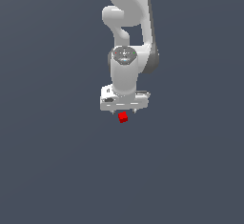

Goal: Lift up the red cube by 0.2 meters.

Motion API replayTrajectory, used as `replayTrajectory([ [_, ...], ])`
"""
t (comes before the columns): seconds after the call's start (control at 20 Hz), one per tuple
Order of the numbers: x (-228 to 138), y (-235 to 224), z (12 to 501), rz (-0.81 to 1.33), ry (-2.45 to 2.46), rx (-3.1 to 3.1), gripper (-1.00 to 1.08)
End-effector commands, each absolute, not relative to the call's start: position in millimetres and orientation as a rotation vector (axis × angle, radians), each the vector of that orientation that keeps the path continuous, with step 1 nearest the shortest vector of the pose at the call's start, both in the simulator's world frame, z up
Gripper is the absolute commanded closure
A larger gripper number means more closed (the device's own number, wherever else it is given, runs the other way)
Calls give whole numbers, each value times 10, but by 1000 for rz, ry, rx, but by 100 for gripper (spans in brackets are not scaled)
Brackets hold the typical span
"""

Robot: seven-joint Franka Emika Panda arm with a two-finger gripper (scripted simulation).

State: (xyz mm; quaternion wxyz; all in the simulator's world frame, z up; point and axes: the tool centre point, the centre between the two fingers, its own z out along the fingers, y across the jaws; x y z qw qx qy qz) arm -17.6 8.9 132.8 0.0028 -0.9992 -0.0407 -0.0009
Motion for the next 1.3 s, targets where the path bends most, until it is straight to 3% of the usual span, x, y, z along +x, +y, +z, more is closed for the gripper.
replayTrajectory([
  [0.0, -240, 92, 1163, -1, -182, -3131, -92],
  [0.55, -508, 70, 390, -1, -439, -3108, -92],
  [1.05, -555, 47, 200, 0, -498, -3102, -92],
  [1.1, -555, 47, 200, 0, -498, -3102, 108],
  [1.25, -555, 47, 200, 0, -498, -3102, 108],
])
